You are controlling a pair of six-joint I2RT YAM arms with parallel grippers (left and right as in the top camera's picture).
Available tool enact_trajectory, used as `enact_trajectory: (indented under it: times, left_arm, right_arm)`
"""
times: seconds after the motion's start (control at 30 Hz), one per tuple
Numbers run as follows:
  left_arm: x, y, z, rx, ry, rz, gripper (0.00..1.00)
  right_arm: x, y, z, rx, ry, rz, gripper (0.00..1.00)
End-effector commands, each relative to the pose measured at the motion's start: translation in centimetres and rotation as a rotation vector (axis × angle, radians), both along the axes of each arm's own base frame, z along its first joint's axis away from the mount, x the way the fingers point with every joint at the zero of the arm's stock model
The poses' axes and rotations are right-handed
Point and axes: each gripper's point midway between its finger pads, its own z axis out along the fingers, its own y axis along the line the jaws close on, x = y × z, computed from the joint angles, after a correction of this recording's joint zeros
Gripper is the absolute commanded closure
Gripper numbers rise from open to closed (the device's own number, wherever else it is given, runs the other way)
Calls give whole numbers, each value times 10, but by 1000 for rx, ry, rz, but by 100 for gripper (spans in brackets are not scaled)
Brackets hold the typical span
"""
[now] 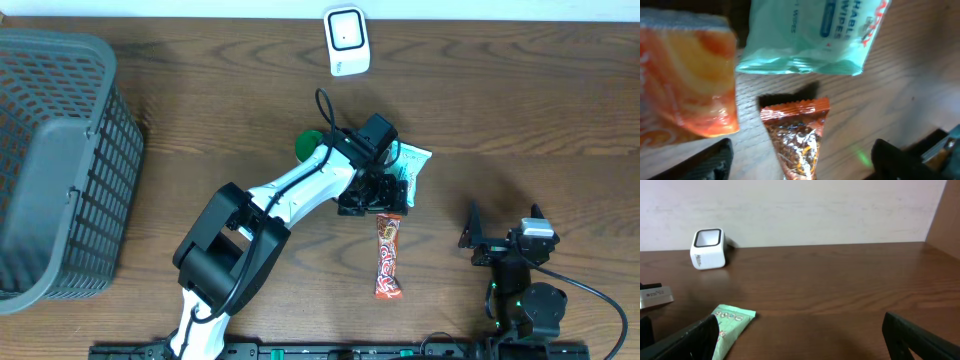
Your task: Scan the item barcode
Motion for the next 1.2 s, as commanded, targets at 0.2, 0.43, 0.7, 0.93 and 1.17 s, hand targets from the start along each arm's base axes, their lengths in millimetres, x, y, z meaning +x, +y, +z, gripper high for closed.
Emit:
enact_trajectory:
  times: [0.2, 0.43, 0.7, 0.93, 1.17]
  left_arm:
    - [-3, -3, -18, 2, 47, -17, 20]
    - [-7, -4, -33, 5, 88, -21, 12]
    - [-11, -1, -34, 19, 104, -21, 51]
    - [-15, 3, -38, 32, 119, -23, 6]
    - [-29, 15, -53, 63, 154, -22, 25]
  right_arm:
    - [0, 2, -1, -14, 3, 8, 1]
    - [0, 2, -1, -14, 3, 8, 1]
    - [0, 2, -1, -14, 3, 8, 1]
    - [0, 2, -1, -14, 3, 8, 1]
    - [0, 2, -1, -14, 3, 8, 1]
